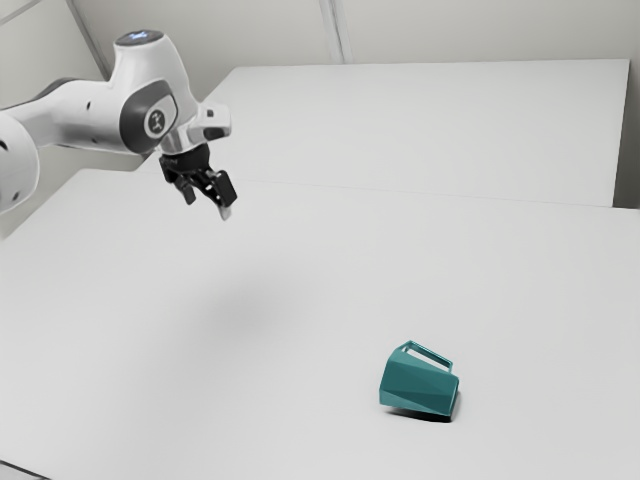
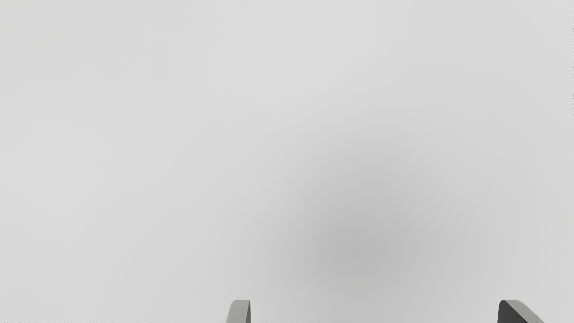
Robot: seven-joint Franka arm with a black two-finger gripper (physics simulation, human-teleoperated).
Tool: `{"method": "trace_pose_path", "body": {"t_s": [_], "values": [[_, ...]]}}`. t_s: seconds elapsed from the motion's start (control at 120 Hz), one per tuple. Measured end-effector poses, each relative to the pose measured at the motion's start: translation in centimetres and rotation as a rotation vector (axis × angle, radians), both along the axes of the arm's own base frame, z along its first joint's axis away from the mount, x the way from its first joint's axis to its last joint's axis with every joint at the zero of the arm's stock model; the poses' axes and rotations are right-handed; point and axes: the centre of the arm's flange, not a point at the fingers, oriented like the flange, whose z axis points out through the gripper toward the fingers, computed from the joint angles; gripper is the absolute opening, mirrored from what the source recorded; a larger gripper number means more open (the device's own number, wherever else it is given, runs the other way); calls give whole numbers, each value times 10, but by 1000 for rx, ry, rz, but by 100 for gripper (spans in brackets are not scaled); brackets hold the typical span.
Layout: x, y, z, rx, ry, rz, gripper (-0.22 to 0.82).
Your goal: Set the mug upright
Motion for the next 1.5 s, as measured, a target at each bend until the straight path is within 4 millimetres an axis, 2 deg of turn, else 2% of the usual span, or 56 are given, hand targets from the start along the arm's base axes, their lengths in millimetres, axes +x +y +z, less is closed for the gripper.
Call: {"method": "trace_pose_path", "body": {"t_s": [0.05,0.15,0.2,0.25,0.383,0.567,0.717,0.858,1.133,1.5], "values": [[-8,-3,-1,-7,-6,1,60],[-29,-10,19,-42,-56,4,60],[-45,-16,21,-92,-63,16,60],[-59,-20,12,-162,-52,44,60],[-81,-35,-23,-354,15,131,60],[-85,-67,-65,-525,104,188,60],[-83,-95,-99,-599,175,187,60],[-90,-121,-127,-657,241,169,60],[-107,-163,-150,-732,310,91,60],[-131,-222,-170,-798,383,-19,60]]}}
